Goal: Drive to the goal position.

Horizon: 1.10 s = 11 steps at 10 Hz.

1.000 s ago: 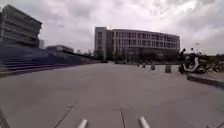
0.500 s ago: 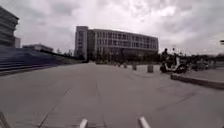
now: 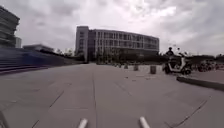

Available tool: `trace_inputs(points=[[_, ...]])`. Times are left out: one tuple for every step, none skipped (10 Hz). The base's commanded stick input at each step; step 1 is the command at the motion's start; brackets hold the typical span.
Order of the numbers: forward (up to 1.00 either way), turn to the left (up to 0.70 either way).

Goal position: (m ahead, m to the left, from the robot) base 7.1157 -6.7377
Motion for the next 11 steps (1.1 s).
trace_inputs(points=[[0.7, 0.0], [0.7, 0.0], [0.7, 0.0], [0.7, 0.0], [0.7, 0.0], [0.7, 0.0], [0.7, 0.0], [0.7, 0.0], [0.7, 0.0], [0.7, 0.0], [0.7, 0.0]])
